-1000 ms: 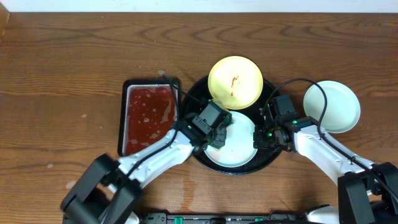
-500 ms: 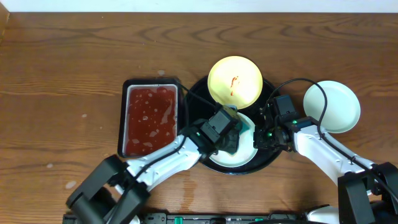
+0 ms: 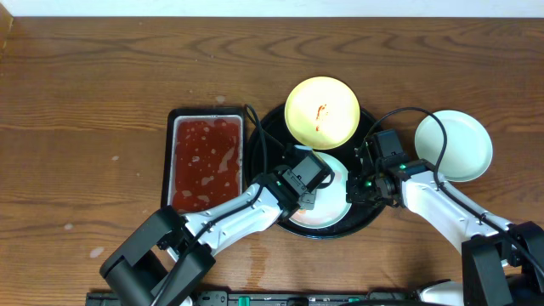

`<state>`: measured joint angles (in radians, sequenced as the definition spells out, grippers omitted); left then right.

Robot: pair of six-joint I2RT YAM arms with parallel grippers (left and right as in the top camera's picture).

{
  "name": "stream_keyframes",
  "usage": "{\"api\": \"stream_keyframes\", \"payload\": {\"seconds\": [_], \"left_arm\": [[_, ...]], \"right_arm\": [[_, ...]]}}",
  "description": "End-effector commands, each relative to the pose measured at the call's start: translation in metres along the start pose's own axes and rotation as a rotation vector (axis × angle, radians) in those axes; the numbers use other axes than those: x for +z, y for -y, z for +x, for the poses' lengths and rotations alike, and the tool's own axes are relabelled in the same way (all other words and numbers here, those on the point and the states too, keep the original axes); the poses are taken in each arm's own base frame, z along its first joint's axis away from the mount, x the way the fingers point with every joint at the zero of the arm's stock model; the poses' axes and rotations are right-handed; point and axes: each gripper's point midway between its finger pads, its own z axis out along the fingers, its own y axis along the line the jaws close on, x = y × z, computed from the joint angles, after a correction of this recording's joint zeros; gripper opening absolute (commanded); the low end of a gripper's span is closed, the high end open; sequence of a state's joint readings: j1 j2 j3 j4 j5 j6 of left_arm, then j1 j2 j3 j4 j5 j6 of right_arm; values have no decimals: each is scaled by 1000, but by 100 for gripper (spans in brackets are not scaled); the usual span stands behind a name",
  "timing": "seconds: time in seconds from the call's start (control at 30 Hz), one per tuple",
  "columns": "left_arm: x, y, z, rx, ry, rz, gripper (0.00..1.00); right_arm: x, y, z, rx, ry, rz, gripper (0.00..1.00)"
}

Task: Clean dirty plates on tray and stack at the side
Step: 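Scrub the pale green plate with the sponge in the left gripper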

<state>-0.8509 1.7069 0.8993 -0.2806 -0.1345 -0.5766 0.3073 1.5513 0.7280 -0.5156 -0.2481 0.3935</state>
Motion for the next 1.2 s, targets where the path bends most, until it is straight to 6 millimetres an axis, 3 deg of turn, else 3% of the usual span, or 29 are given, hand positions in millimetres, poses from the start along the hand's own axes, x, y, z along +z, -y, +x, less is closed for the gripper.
{"api": "stream_keyframes", "payload": {"seconds": [0.0, 0.17, 0.4, 0.53, 0.73, 0.97, 1.03, 1.17], "left_arm": [[4, -50, -10, 61, 63, -230, 8], [-10, -23, -22, 83, 67, -99, 8], [-32, 48, -17, 7, -18, 294, 8], [-35, 63, -13, -19, -35, 355, 8], [-26, 61, -15, -16, -15, 322, 8], [-1, 55, -1, -5, -65, 277, 8], [6, 50, 1, 29, -64, 244, 8], [13, 16, -7, 98, 5, 57, 8]], "right_arm": [[4, 8, 4, -2, -13, 41, 1], [4, 8, 4, -2, -14, 42, 1], [4, 8, 3, -4, -8, 40, 1], [4, 7, 2, -4, -5, 39, 1], [4, 7, 2, -4, -5, 38, 1], [4, 7, 2, -4, -5, 38, 1], [4, 7, 2, -4, -6, 38, 1], [4, 7, 2, -4, -6, 39, 1]]}}
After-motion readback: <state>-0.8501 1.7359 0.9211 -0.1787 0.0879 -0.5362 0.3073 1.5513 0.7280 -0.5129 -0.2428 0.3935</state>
